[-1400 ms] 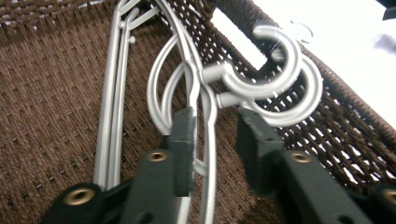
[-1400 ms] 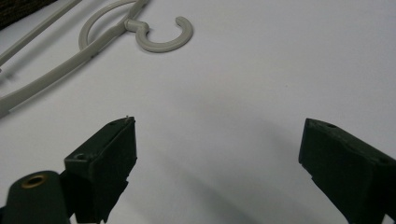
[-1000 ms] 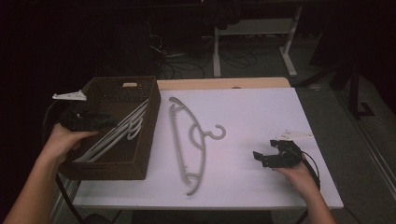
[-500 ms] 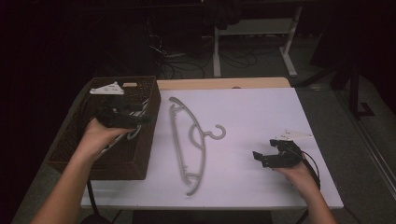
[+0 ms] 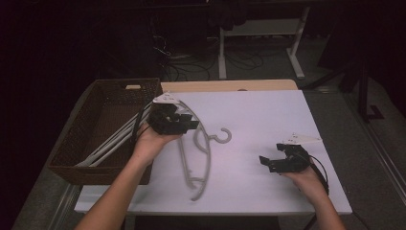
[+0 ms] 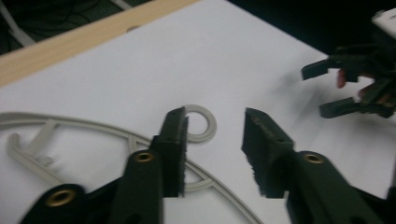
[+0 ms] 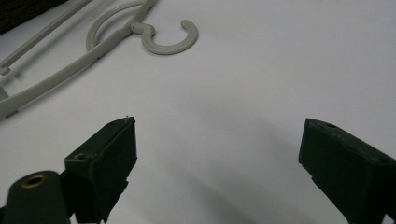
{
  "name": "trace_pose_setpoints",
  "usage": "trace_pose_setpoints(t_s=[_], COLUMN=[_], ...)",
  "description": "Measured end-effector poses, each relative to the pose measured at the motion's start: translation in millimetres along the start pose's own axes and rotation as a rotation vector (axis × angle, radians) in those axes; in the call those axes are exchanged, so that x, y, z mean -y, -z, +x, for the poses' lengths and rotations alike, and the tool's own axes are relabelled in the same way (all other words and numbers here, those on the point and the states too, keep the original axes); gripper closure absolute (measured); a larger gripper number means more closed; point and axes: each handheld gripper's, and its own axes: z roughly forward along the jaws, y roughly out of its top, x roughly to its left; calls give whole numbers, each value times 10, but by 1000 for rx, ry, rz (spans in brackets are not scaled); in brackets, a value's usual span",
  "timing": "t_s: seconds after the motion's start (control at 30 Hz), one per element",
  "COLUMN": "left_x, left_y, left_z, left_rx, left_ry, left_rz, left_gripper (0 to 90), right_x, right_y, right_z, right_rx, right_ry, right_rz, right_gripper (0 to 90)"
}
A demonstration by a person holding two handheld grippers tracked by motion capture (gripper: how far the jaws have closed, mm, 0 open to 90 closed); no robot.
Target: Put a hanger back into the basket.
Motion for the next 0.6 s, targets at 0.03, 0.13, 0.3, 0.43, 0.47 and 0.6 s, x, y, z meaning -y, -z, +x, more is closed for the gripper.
trace_pose_setpoints(t_s=[0.03, 0.13, 0.3, 0.43, 0.47, 0.6], left_x=[18, 66, 195, 282, 289, 313], left_y=[-56, -206, -566, -799, -830, -1001], left_z=[1, 34, 177, 310, 339, 489], left_rx=[-10, -32, -115, -189, -200, -232], left_ry=[3, 7, 21, 31, 30, 56], left_rz=[8, 38, 96, 114, 114, 119], left_gripper=[659, 781, 900, 900, 900, 900], right_x=[0, 1, 1, 2, 1, 0], right_y=[1, 2, -1, -6, -7, -13], right_z=[1, -3, 0, -4, -3, 4], right_rx=[-1, -2, -3, -5, -6, -7], right_ry=[0, -1, -2, 0, 0, 3], right_rz=[-1, 0, 3, 2, 4, 5], right_gripper=[106, 106, 106, 106, 106, 106])
